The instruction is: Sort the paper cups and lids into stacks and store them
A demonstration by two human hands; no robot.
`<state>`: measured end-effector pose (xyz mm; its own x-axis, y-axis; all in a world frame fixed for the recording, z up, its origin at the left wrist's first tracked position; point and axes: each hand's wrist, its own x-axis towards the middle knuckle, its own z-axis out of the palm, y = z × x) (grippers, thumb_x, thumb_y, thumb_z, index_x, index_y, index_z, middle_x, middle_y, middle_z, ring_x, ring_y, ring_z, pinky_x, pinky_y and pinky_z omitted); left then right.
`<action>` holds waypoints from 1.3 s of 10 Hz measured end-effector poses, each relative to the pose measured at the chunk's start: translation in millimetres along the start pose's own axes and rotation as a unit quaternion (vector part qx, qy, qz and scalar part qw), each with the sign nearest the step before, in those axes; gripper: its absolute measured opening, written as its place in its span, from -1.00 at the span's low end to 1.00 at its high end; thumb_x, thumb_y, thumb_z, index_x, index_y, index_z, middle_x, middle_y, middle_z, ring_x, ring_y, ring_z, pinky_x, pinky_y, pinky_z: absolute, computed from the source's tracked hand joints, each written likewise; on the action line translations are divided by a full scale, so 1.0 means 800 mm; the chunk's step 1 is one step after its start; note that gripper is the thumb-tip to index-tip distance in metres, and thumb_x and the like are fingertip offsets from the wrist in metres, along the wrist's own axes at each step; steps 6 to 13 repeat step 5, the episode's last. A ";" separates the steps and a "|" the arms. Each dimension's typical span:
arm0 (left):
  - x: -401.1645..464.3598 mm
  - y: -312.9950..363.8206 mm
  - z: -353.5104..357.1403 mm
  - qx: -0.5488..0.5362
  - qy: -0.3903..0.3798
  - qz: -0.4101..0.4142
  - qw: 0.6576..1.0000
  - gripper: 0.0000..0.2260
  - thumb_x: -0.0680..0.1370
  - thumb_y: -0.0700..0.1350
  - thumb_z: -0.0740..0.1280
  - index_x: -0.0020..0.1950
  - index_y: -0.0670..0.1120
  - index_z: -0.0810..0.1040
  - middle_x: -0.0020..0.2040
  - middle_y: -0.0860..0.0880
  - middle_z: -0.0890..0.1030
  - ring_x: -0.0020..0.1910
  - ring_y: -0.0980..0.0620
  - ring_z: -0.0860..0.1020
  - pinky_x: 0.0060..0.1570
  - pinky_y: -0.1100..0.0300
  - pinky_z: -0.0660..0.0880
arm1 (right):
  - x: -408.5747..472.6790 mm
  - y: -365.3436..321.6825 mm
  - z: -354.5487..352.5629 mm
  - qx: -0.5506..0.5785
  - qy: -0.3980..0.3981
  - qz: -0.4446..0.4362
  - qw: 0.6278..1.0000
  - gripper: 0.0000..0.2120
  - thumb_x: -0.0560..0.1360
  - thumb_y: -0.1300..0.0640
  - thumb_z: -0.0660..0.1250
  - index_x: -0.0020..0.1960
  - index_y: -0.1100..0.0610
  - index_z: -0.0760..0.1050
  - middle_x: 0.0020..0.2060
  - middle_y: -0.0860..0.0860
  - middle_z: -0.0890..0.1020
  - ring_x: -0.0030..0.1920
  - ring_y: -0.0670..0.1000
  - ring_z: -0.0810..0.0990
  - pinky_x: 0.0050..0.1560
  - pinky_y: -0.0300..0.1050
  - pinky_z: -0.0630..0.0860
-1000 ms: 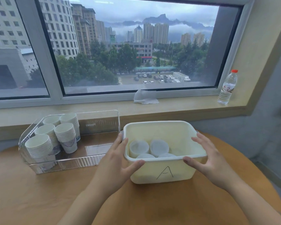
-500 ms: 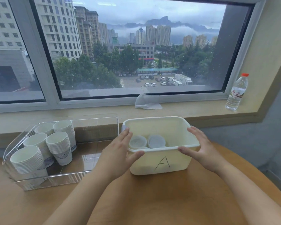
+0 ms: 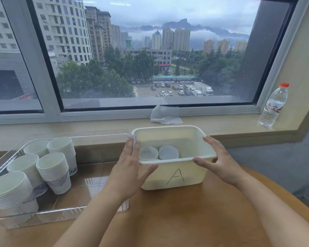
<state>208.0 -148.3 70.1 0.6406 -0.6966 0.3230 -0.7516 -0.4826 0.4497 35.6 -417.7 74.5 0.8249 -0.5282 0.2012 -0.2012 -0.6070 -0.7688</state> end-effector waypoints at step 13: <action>-0.018 0.012 -0.027 0.081 -0.068 0.018 0.994 -0.24 0.70 0.27 0.12 0.72 -0.10 -0.11 0.72 -0.08 -0.19 0.69 0.02 -0.23 0.50 0.26 -0.31 | -0.011 -0.023 -0.004 -0.133 -0.006 0.014 0.991 -0.16 0.53 -0.34 0.39 0.67 -0.08 0.16 0.67 -0.12 0.13 0.68 -0.06 -0.01 0.66 0.10 0.02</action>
